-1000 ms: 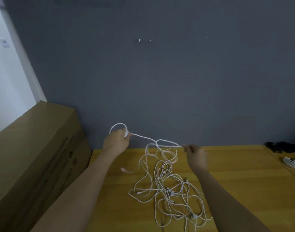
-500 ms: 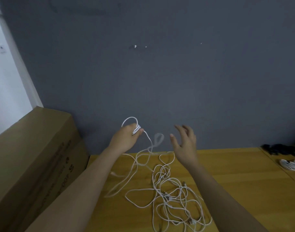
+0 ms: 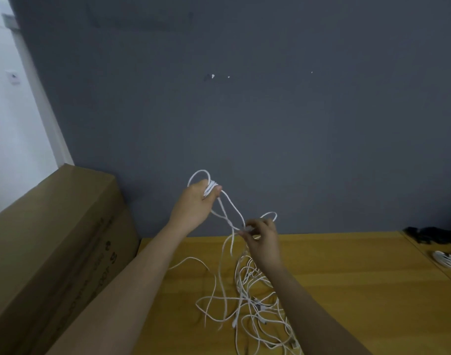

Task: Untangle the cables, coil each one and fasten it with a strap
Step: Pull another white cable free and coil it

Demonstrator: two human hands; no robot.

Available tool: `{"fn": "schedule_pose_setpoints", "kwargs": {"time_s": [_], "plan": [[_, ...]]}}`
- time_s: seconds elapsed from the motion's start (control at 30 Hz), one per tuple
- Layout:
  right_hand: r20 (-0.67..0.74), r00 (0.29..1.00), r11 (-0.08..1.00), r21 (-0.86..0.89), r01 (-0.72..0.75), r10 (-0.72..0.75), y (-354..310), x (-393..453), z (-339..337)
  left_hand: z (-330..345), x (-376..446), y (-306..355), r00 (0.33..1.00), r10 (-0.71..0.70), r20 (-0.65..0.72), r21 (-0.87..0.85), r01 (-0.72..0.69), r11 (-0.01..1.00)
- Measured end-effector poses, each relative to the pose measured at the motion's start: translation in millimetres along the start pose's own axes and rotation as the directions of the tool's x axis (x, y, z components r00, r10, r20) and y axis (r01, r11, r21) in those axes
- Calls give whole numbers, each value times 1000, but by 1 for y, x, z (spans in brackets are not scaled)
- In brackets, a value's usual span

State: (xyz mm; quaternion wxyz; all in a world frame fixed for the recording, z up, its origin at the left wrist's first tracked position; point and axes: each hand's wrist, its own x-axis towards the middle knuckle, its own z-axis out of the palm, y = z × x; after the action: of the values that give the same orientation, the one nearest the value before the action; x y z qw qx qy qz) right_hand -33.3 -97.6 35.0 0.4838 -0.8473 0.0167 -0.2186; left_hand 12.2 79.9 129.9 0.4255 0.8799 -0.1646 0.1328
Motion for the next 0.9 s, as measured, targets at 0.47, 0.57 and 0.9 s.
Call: {"fn": "schedule_pose_setpoints", "kwargs": {"time_s": [0.47, 0.57, 0.9], "plan": [[40, 959, 829, -513, -222, 281, 21, 25, -56, -37, 32, -10, 918, -224, -326, -155, 182, 971], [37, 958, 842, -487, -230, 283, 22, 29, -62, -31, 34, -5, 912, -239, -334, -170, 191, 967], [-29, 957, 899, -353, 259, -288, -28, 38, -76, 3, 31, 19, 992, -57, -114, -169, 38, 985]]}}
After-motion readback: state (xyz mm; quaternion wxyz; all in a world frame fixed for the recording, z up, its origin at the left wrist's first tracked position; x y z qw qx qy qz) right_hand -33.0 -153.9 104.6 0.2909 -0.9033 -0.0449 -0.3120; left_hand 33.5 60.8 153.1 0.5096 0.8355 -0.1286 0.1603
